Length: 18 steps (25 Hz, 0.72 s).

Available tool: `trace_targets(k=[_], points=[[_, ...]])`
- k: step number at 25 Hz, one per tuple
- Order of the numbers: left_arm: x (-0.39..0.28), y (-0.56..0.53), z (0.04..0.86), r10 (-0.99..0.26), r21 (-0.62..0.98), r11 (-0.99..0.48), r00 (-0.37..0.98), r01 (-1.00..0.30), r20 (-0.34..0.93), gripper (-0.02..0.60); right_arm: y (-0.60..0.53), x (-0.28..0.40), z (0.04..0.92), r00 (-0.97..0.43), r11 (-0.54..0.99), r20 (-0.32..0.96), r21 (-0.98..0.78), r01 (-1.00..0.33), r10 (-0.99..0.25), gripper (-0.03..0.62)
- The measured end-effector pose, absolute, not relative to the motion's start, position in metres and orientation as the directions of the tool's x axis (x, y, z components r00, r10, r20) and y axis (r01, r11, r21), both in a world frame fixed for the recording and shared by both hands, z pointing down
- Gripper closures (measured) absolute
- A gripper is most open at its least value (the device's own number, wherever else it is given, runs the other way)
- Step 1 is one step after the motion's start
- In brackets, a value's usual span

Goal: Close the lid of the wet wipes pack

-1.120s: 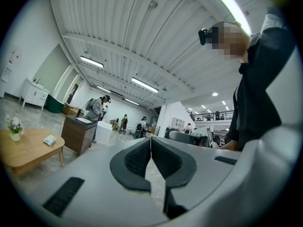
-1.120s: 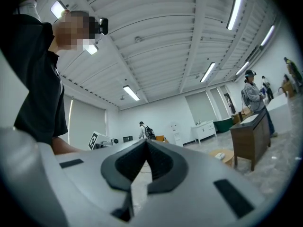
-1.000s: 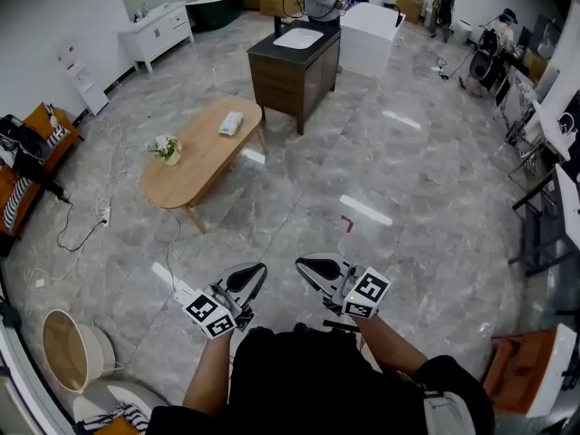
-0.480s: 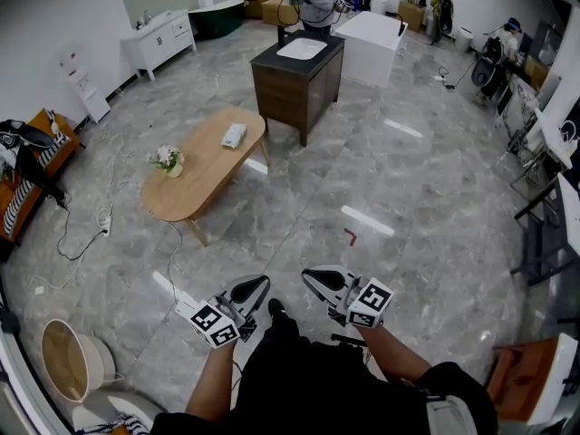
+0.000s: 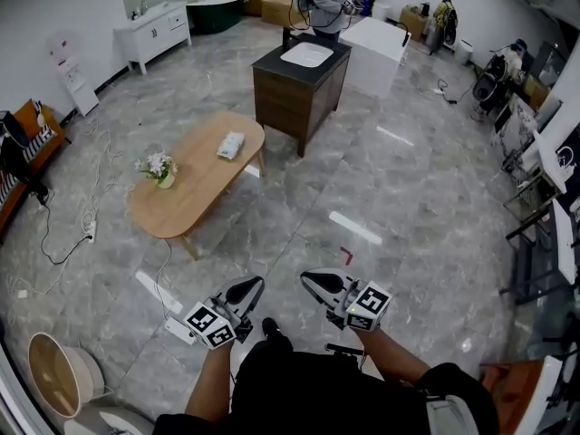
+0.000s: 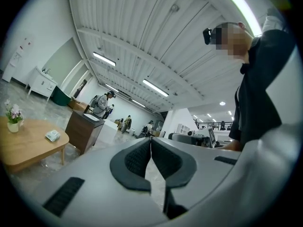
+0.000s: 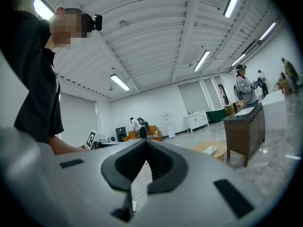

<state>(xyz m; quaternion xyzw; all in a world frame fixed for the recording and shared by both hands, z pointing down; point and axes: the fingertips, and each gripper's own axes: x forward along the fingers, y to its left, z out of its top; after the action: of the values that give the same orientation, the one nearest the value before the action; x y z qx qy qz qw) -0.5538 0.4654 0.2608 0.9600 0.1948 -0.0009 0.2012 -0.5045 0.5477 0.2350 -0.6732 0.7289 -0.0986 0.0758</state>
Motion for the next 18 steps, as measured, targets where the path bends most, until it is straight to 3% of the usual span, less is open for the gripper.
trace_targets(k=[8,18], points=[[-0.485,0.379,0.251,0.384,0.397,-0.830,0.917,0.392,-0.103,0.565,0.456,-0.429,0.223,-0.043,0.038,0.016,-0.230,-0.972,-0.999,0.583],[-0.405,0.330,0.251,0.418,0.394,-0.817,0.903,0.421,-0.097,0.564,0.419,-0.345,0.226,0.033,-0.033,0.001,-0.248,-0.968,-0.999,0.583]])
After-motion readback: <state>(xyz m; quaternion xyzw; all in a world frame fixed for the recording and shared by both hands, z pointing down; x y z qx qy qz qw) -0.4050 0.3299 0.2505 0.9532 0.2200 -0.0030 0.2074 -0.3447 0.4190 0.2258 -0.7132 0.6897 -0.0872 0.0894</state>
